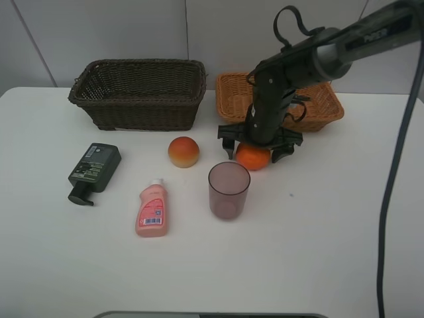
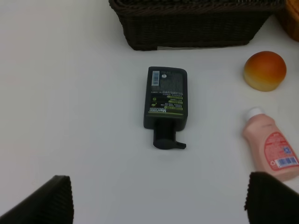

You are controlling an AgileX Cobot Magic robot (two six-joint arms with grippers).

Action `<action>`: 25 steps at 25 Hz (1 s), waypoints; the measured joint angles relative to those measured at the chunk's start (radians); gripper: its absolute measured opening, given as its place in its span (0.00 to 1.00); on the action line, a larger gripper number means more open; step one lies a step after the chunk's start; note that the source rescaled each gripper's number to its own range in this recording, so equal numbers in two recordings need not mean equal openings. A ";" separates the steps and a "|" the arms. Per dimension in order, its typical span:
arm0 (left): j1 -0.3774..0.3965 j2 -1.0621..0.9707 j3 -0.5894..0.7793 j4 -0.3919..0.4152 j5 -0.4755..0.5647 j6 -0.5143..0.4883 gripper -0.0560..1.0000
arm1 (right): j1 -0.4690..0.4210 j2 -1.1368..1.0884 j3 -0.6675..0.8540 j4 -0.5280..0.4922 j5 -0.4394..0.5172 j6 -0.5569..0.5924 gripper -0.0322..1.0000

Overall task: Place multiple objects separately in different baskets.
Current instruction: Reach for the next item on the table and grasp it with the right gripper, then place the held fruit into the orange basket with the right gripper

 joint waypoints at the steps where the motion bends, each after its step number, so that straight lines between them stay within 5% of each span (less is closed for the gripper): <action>1: 0.000 0.000 0.000 0.000 0.000 0.000 0.85 | 0.000 0.000 0.000 0.000 0.000 0.000 0.93; 4: 0.000 0.000 0.000 0.000 0.000 0.000 0.85 | 0.000 0.000 0.000 0.001 0.000 0.001 0.76; 25: 0.000 0.000 0.000 0.000 0.000 0.000 0.85 | 0.000 0.000 0.000 0.006 0.000 0.001 0.76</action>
